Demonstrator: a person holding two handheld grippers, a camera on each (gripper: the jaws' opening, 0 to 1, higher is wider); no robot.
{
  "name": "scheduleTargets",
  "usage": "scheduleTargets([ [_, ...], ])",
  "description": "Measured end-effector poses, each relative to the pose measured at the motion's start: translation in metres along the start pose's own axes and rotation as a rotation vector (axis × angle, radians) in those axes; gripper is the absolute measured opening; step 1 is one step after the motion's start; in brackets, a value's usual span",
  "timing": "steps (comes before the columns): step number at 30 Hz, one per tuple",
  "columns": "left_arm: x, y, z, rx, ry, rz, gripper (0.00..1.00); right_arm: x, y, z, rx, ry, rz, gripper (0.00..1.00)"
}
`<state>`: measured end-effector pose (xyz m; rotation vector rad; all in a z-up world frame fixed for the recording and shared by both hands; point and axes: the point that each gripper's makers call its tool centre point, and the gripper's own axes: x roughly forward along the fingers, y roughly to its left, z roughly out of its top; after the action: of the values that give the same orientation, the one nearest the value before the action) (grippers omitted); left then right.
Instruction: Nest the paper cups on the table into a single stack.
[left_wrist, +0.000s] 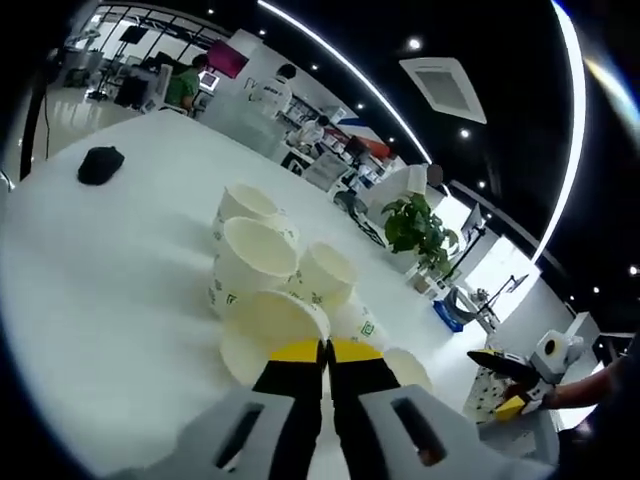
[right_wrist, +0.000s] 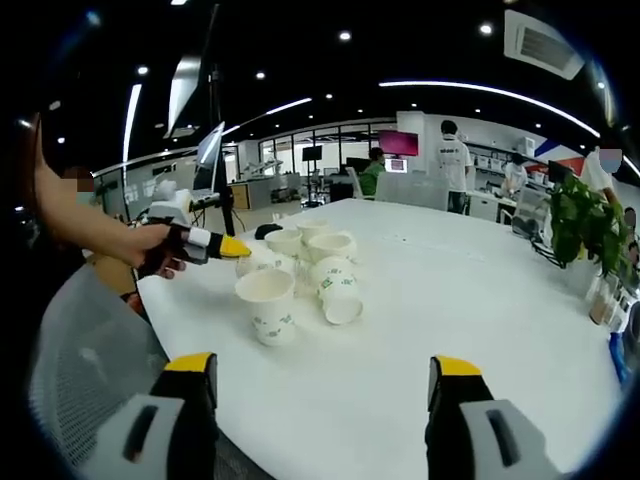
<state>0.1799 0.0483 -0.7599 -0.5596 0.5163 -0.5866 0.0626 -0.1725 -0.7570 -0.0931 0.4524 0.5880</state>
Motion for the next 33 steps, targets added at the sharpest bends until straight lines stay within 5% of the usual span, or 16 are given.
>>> scheduleTargets([
  [16, -0.034, -0.040, 0.040, 0.097, -0.067, -0.102, 0.00, -0.001, 0.000, 0.002, -0.005, -0.009, -0.005, 0.88],
  [33, -0.045, -0.099, 0.036, 0.312, 0.057, -0.209, 0.00, -0.001, 0.001, 0.004, -0.006, -0.012, -0.005, 0.88],
])
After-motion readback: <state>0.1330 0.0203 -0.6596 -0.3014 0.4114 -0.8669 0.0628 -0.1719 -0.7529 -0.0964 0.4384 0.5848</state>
